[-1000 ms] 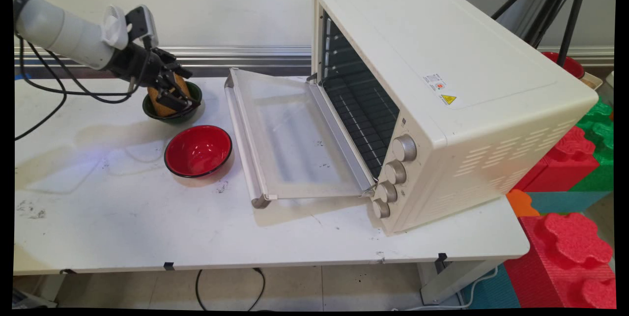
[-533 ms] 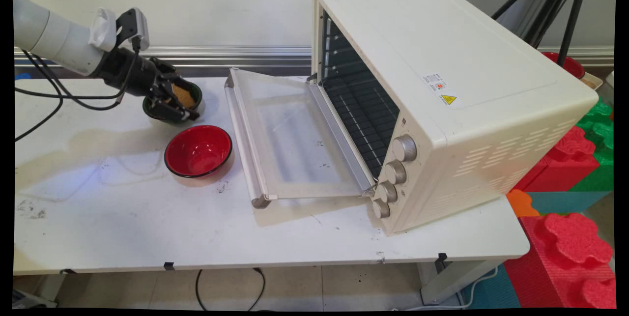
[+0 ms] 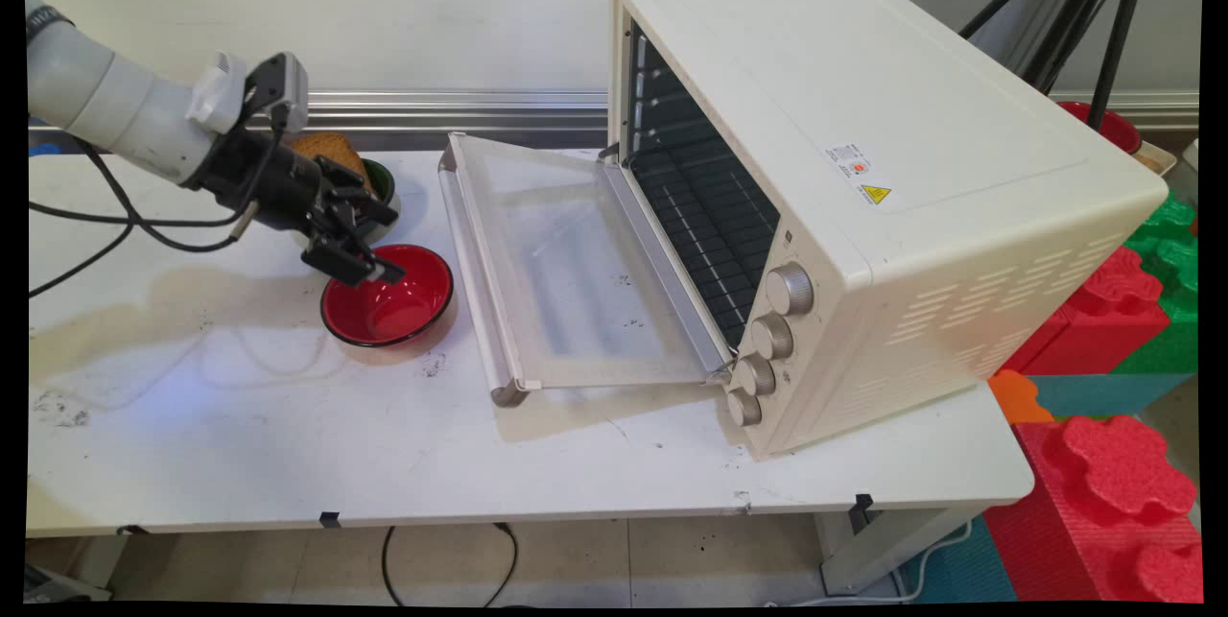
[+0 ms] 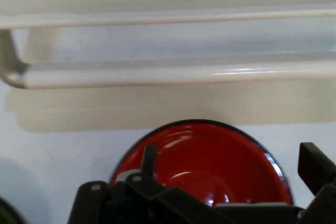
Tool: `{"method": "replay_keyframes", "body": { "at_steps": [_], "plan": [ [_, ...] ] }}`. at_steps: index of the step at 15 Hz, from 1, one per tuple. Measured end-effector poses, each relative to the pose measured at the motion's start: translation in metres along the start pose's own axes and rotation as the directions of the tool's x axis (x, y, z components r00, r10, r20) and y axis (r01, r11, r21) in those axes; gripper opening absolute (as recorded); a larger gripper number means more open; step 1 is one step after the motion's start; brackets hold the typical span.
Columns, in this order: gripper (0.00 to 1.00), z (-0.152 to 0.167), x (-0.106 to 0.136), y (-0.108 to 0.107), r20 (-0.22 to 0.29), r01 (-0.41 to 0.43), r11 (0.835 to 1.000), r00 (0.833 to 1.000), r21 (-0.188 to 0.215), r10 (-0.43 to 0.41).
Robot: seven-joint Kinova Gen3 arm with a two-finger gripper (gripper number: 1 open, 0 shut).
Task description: Close the oven
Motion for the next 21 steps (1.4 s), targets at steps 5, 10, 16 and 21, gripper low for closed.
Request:
{"method": "replay_keyframes", "body": {
  "at_steps": [5, 10, 16, 21],
  "plan": [
    [1.00, 0.014, 0.002, 0.015, 0.004, 0.006, 0.999, 1.000, -0.040, -0.006],
    [0.00, 0.027, 0.007, 0.026, -0.008, 0.002, 0.998, 1.000, -0.060, -0.003],
    [0.00, 0.046, 0.010, 0.037, -0.009, -0.016, 0.997, 1.000, -0.072, 0.016],
    [0.00, 0.058, 0.012, 0.042, -0.015, -0.018, 0.997, 1.000, -0.075, 0.017]
  ]
}}
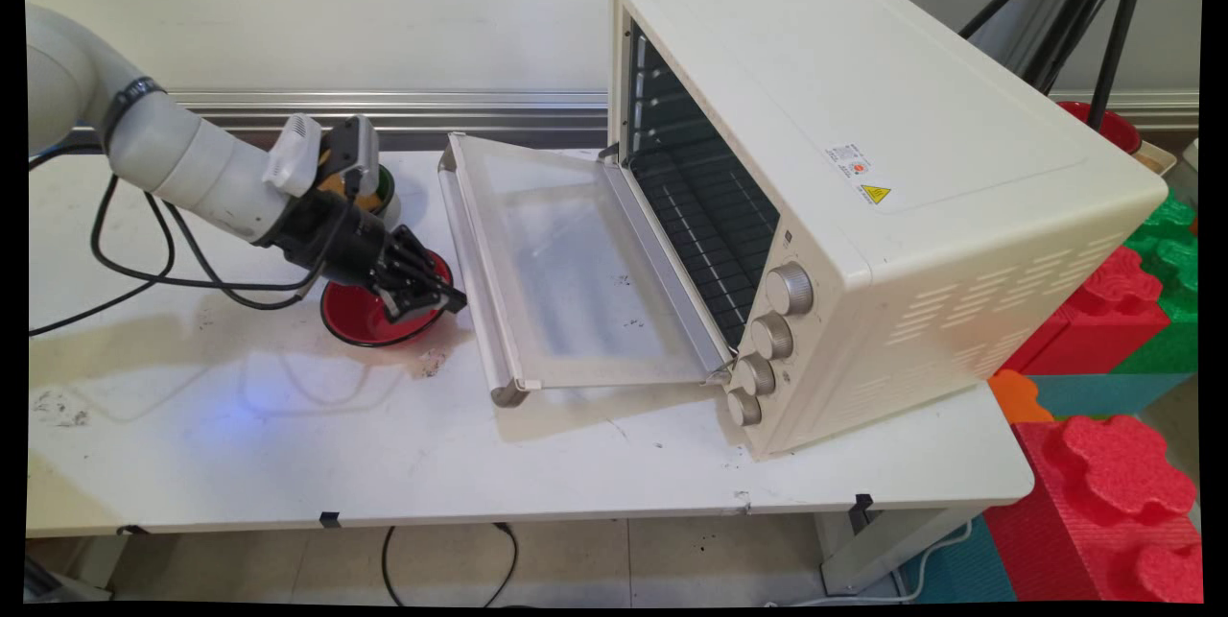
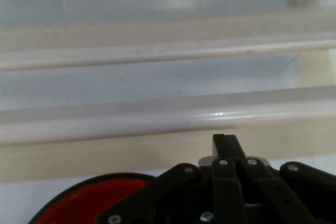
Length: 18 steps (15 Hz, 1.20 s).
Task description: Close the oven
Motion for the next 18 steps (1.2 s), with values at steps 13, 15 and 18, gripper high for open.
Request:
{"method": "replay_keyframes", "body": {
  "at_steps": [13, 15, 18],
  "plan": [
    [0.00, 0.011, 0.016, -0.001, -0.081, 0.014, 0.999, 0.997, 0.029, -0.011],
    [0.00, 0.009, 0.020, -0.001, -0.100, 0.015, 0.999, 0.995, 0.035, -0.012],
    [0.00, 0.005, 0.030, -0.003, -0.135, 0.015, 0.999, 0.991, 0.041, -0.009]
  ]
}}
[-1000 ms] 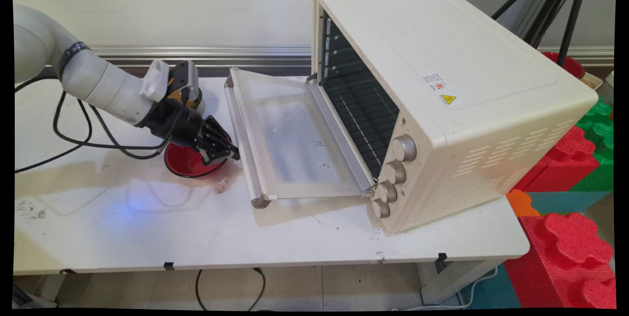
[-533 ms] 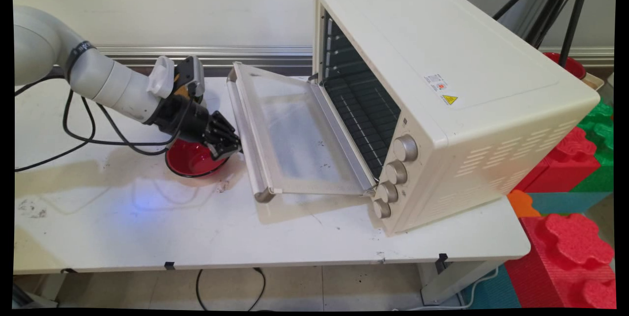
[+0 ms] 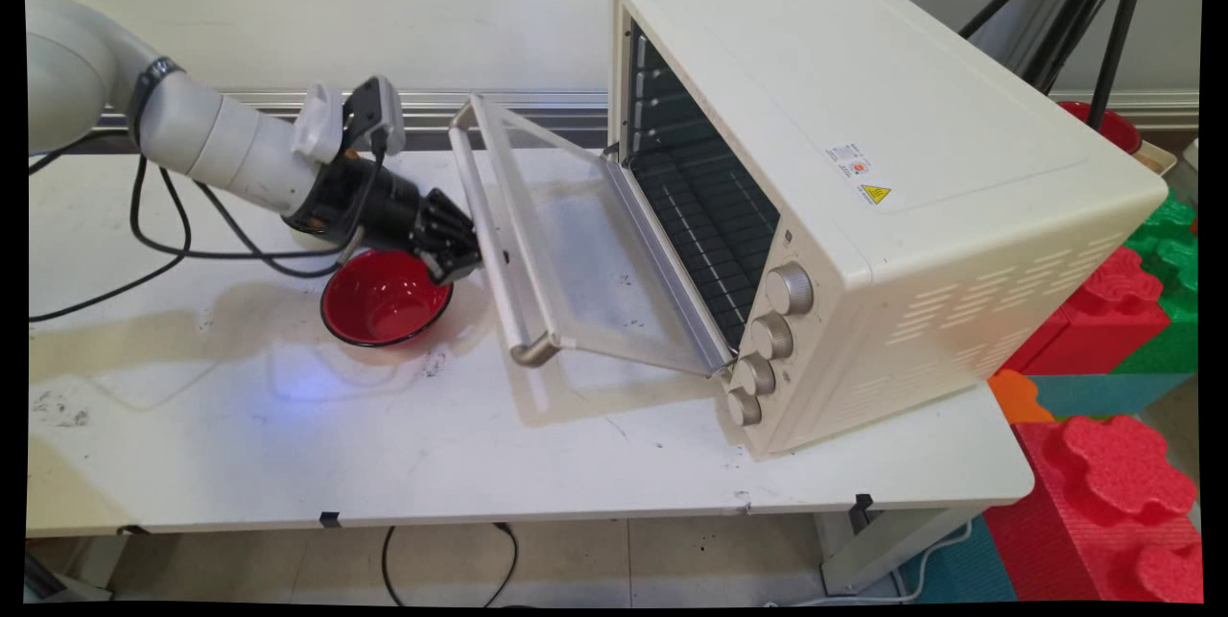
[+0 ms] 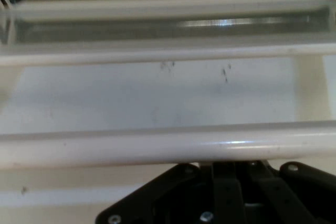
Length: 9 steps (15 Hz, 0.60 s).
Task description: Close the oven
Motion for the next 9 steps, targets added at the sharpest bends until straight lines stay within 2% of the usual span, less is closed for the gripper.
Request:
{"method": "replay_keyframes", "body": {
  "at_steps": [3, 9],
  "plan": [
    [0.00, -0.004, 0.017, -0.002, -0.056, 0.004, 1.000, 0.998, 0.010, -0.004],
    [0.00, -0.007, 0.047, -0.007, -0.135, 0.008, 1.000, 0.991, 0.022, -0.005]
  ]
}}
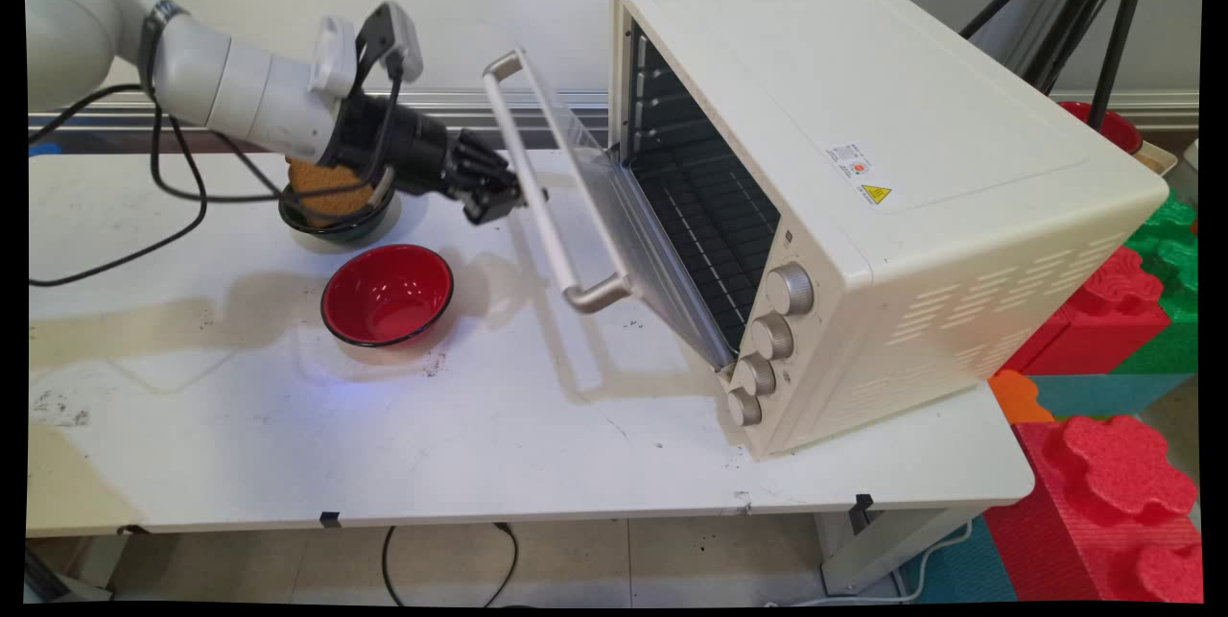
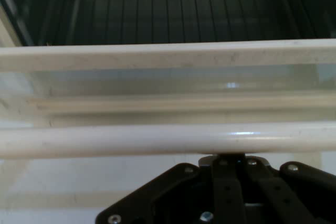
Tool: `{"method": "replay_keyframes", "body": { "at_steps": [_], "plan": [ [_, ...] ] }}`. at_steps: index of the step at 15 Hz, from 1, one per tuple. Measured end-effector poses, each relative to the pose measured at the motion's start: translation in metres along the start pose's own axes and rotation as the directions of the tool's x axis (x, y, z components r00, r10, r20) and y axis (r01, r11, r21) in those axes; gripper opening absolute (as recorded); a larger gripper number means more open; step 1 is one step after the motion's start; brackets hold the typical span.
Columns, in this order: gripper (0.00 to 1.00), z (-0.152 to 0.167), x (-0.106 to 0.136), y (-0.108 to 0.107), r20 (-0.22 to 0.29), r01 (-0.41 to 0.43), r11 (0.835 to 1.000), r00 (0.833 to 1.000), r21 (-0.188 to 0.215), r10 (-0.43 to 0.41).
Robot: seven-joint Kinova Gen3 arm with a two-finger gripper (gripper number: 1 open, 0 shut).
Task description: Close the oven
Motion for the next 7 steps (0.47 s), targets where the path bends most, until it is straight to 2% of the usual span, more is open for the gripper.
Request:
{"method": "replay_keyframes", "body": {
  "at_steps": [4, 7],
  "plan": [
    [0.00, 0.000, 0.024, -0.005, -0.062, 0.000, 1.000, 0.998, 0.009, 0.001],
    [0.00, -0.001, 0.033, -0.007, -0.086, 0.001, 1.000, 0.996, 0.013, 0.000]
  ]
}}
